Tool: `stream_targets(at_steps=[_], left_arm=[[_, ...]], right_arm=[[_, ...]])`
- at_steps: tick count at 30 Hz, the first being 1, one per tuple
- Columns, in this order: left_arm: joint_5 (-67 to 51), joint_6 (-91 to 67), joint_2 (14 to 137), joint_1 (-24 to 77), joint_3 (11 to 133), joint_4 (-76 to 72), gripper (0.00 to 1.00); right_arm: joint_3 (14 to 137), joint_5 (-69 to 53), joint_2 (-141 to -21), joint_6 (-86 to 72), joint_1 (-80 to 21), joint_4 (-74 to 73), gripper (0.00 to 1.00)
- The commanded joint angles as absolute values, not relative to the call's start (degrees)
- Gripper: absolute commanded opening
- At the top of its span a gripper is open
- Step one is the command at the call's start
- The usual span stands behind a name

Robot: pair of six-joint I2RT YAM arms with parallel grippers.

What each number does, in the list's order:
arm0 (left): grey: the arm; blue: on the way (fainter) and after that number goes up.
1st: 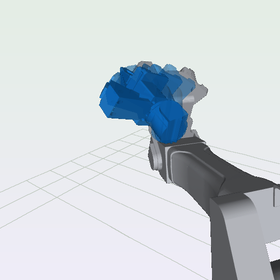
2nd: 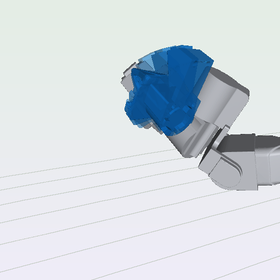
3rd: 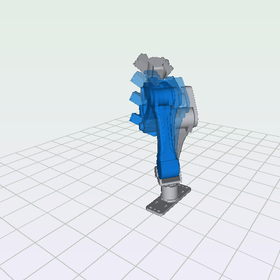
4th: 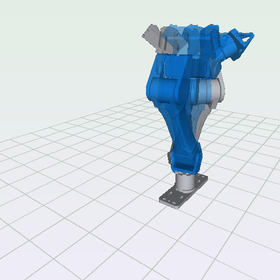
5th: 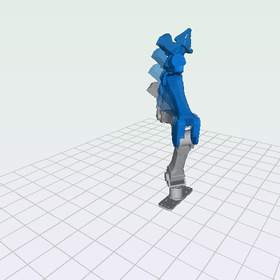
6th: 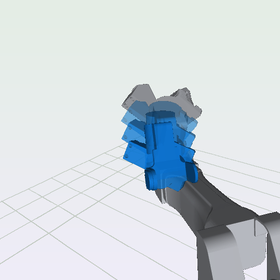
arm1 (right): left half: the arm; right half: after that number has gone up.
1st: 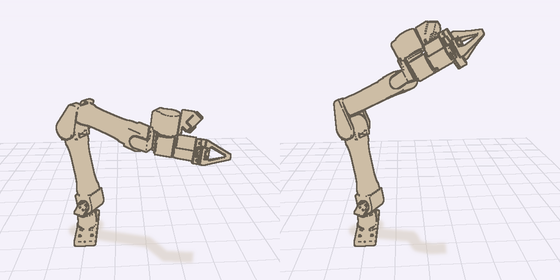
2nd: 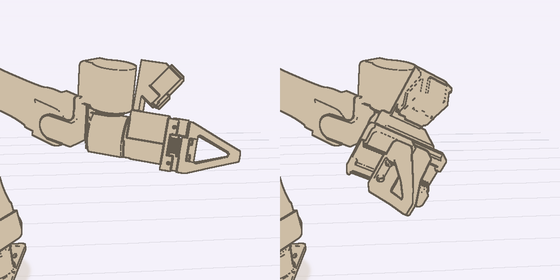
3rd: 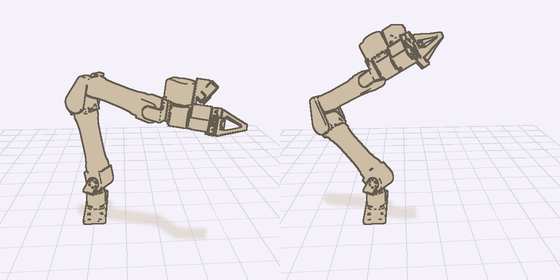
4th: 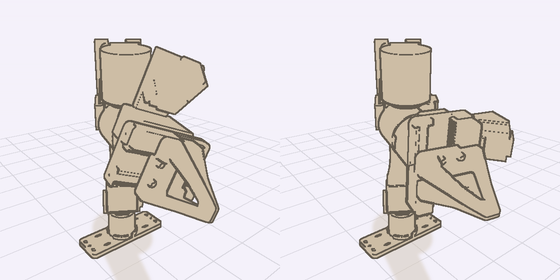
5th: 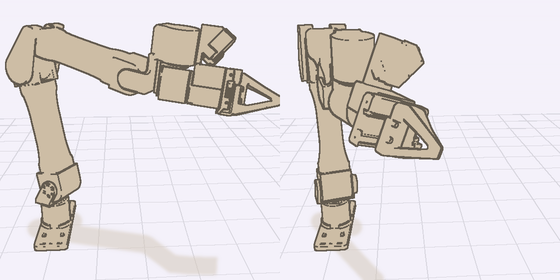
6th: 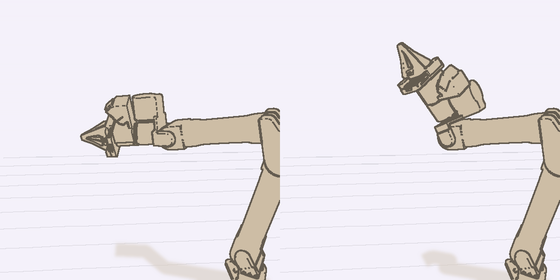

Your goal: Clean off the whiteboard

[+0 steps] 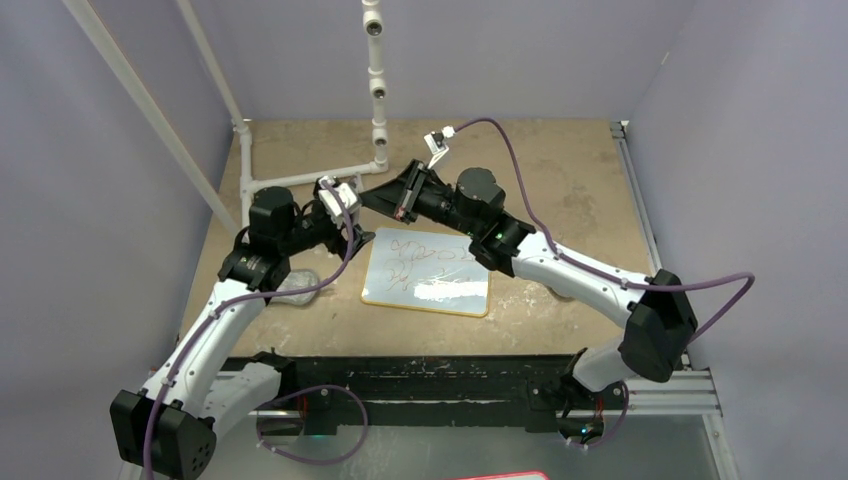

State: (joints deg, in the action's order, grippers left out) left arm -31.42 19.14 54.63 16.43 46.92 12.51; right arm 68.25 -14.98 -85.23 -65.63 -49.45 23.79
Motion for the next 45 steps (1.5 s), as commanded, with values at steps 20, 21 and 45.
stream_targets(at_steps=[20, 21, 45], left_arm=[[-33.8, 12.5, 50.9, 16.6, 48.3, 4.3, 0.72], [-33.2, 12.4, 51.2, 16.6, 48.7, 4.5, 0.65], [-32.4, 40.6, 48.0, 16.7, 43.9, 8.8, 0.00]], right_arm=[[64.5, -9.0, -81.8, -69.4, -50.0, 24.0, 0.00], [64.6, -9.0, -81.9, -69.3, -49.9, 23.7, 0.00], [69.0, -16.4, -86.6, -69.8, -48.3, 18.9, 0.59]])
